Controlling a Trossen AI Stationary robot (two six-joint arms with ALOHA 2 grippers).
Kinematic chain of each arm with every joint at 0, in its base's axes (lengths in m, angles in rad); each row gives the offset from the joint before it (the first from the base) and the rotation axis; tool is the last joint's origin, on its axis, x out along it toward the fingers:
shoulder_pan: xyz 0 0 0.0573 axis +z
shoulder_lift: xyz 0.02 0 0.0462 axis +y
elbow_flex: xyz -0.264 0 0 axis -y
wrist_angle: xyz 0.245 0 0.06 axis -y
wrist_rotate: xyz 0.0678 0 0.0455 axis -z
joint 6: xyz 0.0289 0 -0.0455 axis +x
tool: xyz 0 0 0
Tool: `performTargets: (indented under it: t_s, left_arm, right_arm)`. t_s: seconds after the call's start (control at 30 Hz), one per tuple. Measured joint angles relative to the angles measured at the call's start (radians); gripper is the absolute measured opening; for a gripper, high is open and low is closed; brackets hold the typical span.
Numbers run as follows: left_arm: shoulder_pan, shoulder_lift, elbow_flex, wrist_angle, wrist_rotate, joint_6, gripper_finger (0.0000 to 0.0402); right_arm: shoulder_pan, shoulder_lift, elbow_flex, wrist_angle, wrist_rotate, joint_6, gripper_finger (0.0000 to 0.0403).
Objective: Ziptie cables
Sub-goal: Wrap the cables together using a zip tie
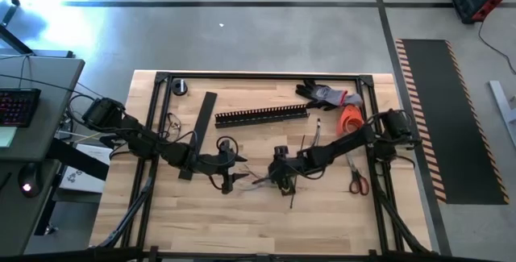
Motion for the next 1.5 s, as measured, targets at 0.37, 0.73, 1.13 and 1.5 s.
performTargets:
  t_s: [0.37, 0.73, 1.13, 1.5]
  left_arm:
    - [0.0, 0.0, 0.0, 0.0, 0.001, 0.0, 0.0236]
    - [-0.031, -0.139, 0.013, -0.041, -0.004, 0.057, 0.0236]
    - [-0.113, -0.384, 0.013, -0.266, -0.188, 0.061, 0.0236]
    - [-0.139, -0.373, 0.013, -0.32, -0.252, 0.026, 0.0236]
  right_arm:
    - [-0.028, 0.063, 0.001, 0.095, -0.038, 0.017, 0.0086]
    - [-0.023, 0.074, 0.132, 0.108, 0.017, 0.153, 0.0002]
    - [-0.041, 0.298, 0.44, 0.094, -0.003, 0.208, 0.0001]
    - [-0.078, 0.349, 0.526, 0.066, -0.068, 0.187, 0.0076]
